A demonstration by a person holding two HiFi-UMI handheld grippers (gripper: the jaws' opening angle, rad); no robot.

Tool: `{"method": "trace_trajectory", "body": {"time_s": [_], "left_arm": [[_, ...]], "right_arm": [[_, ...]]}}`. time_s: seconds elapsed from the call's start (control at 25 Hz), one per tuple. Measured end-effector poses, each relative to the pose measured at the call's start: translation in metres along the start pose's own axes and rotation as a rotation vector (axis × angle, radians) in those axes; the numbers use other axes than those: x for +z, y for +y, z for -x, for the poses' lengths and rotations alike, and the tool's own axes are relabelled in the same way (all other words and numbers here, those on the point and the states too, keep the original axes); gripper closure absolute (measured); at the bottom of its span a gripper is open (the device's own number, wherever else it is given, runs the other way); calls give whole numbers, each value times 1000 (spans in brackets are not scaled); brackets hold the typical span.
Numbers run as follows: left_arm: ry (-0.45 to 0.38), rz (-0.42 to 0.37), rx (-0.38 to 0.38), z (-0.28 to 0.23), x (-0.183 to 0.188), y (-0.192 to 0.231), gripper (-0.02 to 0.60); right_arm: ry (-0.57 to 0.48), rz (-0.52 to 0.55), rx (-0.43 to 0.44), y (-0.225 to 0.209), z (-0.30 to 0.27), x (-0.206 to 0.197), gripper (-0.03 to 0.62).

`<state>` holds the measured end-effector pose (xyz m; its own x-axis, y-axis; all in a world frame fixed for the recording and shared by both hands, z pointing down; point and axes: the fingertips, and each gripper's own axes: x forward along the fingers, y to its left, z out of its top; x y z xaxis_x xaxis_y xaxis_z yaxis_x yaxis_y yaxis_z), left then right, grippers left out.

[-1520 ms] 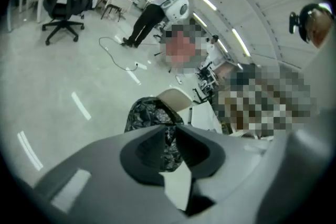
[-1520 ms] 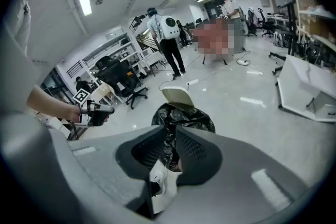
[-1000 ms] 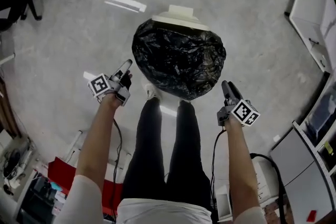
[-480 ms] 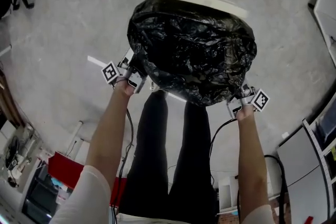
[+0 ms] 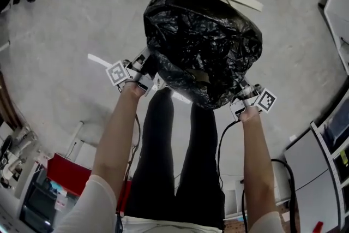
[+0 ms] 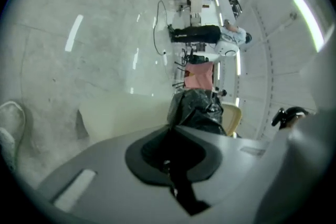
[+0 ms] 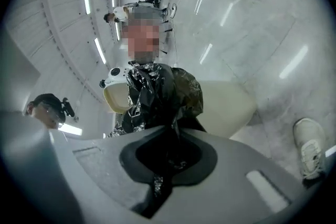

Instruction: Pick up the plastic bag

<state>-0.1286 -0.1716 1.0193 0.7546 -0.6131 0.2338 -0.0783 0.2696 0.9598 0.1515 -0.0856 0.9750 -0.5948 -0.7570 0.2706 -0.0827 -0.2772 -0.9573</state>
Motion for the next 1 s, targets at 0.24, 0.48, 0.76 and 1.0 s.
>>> {"method": "trace_trajectory", "body": {"time_s": [0.24,0.48,0.76,1.0], "left_arm": [[-21,-177,182,46,18,-19,577],[29,-558,357,73,21,-97,577],[-29,-787,425,94,15,-219,577],[30,-1031,478,112,-16,-319,577]], "right_arm": [[-9,202,-183,14,18,7,592],[-61,366,-253,90,29,22,592],[13,730,-467,186,51,29,592],[64,993,-526,277,74,29,592]]}}
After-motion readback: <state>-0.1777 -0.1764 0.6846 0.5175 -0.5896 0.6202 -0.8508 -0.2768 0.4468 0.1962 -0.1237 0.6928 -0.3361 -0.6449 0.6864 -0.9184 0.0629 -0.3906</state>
